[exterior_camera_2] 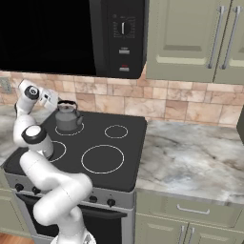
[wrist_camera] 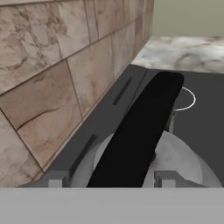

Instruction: The kettle is done boiling. Turn off the stove, then wait for 300 timesteps before moving the kettle to the dining table.

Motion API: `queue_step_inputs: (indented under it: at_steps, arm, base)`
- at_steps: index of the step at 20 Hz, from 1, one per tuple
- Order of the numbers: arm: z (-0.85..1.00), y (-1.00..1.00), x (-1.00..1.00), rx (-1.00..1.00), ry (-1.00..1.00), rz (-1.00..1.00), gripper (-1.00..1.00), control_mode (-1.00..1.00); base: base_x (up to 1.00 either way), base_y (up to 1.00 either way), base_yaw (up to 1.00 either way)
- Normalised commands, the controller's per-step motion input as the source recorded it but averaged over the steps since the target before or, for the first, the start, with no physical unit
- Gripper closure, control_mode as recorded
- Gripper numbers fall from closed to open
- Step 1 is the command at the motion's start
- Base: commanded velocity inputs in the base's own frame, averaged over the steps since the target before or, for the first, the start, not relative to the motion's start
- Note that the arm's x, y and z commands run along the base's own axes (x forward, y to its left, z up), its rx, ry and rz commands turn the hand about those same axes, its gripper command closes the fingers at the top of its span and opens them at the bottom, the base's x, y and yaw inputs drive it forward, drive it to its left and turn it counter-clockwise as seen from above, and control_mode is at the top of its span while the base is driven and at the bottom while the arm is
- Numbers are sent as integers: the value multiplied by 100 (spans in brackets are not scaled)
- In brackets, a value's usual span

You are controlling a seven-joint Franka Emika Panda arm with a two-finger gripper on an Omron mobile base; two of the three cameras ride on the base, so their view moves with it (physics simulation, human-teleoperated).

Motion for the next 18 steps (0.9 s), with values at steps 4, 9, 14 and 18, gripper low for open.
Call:
queue_step_inputs:
  at_steps: [4, 9, 14, 18]
  arm:
    - [0, -6, -4, 0, 0, 0, 100, -100]
    - [0, 0, -33, 0, -8, -2, 100, -100]
    - [0, 0, -74, 2, -15, -14, 100, -100]
    - [8, 0, -72, 7, -11, -24, 100, -100]
  base:
    - [0, 0, 0]
    - [0, 0, 0]
    - [0, 0, 0]
    - [0, 0, 0]
